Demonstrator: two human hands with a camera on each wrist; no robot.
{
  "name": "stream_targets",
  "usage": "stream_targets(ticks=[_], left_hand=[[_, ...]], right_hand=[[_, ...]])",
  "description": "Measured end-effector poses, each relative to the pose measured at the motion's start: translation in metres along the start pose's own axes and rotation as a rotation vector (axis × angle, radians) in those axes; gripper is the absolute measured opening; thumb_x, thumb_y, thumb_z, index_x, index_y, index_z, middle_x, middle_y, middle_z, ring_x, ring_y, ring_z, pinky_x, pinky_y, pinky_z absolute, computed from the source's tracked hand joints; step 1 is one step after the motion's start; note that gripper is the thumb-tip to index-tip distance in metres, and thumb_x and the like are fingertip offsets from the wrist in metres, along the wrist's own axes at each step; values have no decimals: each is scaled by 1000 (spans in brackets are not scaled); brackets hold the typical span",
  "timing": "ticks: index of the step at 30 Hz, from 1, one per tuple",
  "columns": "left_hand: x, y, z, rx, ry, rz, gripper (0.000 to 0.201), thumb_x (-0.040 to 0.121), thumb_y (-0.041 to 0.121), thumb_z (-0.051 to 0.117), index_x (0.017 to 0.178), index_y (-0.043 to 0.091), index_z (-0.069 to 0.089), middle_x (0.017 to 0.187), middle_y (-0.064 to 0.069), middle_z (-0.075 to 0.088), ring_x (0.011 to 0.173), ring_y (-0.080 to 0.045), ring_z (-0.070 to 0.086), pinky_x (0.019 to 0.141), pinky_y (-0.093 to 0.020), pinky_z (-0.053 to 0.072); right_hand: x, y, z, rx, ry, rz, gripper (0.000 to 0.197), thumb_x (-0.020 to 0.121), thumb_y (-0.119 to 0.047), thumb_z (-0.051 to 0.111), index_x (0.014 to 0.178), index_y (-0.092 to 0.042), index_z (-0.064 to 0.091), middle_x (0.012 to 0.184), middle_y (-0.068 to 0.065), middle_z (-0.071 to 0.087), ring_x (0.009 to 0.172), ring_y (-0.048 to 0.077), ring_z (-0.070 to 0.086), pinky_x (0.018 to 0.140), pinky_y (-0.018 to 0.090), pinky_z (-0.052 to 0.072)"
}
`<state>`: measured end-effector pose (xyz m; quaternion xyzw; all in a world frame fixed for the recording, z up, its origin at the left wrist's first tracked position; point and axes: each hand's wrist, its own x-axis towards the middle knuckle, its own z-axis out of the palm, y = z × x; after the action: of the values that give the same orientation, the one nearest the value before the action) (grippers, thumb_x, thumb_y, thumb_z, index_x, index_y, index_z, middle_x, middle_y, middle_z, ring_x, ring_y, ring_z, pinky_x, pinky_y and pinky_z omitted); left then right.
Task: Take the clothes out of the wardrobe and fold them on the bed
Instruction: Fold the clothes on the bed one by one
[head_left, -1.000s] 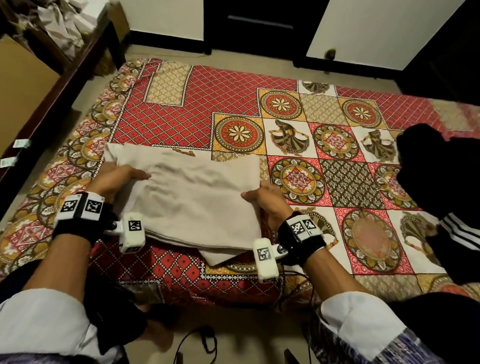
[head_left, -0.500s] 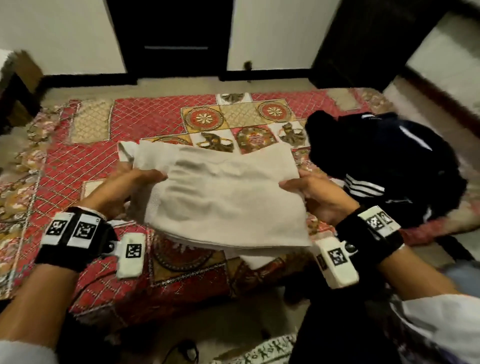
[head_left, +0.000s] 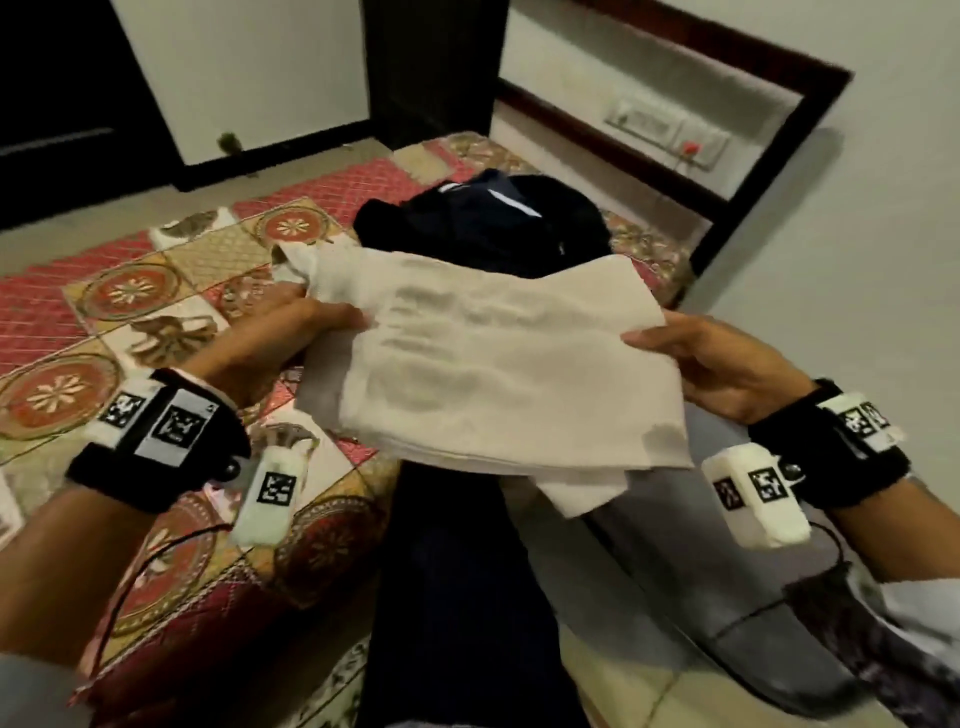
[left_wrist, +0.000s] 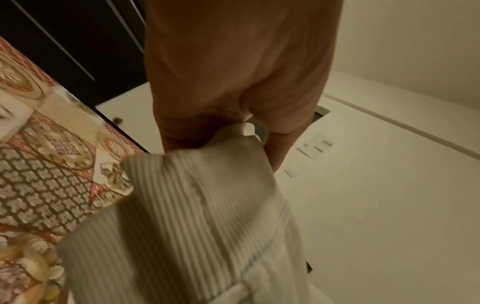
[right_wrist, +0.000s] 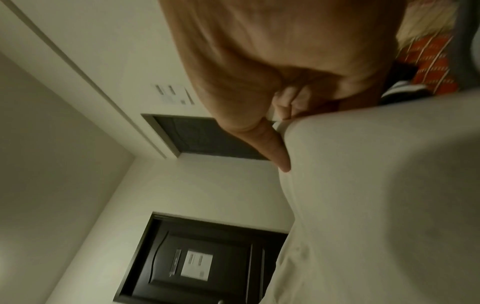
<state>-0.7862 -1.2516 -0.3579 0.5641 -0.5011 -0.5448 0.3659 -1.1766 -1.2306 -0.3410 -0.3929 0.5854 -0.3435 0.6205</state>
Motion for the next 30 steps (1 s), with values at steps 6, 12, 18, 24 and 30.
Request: stream_targets(ticks=[6,12,18,24,30], left_hand=[[58,22,139,35,-214,-42,45,79,20,82,121,16,70,110,0,77,103,-24,73,95,-47,56],[96,-1,277,129,-427,-183,55,71,21,86,121,13,67,112,-4,76,102,-23,72,91,-40,59],[118,-56,377,307,-562,-302,48,79,3,76,125,3,60,115,-8,67,105,-27,62,90,-34,51],[148,-115,434,641,-586,-416,65,91,12,69,147,0,40,149,-16,44,137,-38,44,108,-36,41],[177,-178,465,743,-463,-444,72,96,4,65,154,-5,23,164,-17,21,151,-28,25,109,-22,24]], right_hand=[[-55,49,-116,253,271,76,47,94,0,53,139,-9,60,132,14,69,111,25,72,94,41,59],[-95,131,-196,394,501,307,54,85,-1,60,139,-4,59,132,21,67,110,35,71,83,49,62],[-85,208,-222,373,582,558,38,92,-2,57,128,-6,66,113,20,75,90,37,74,76,49,64],[-24,274,-227,306,541,748,43,77,-3,67,119,5,63,106,25,69,94,41,64,95,62,52],[63,437,-268,179,536,866,81,17,-19,85,96,-3,78,92,20,76,93,45,73,85,66,59]])
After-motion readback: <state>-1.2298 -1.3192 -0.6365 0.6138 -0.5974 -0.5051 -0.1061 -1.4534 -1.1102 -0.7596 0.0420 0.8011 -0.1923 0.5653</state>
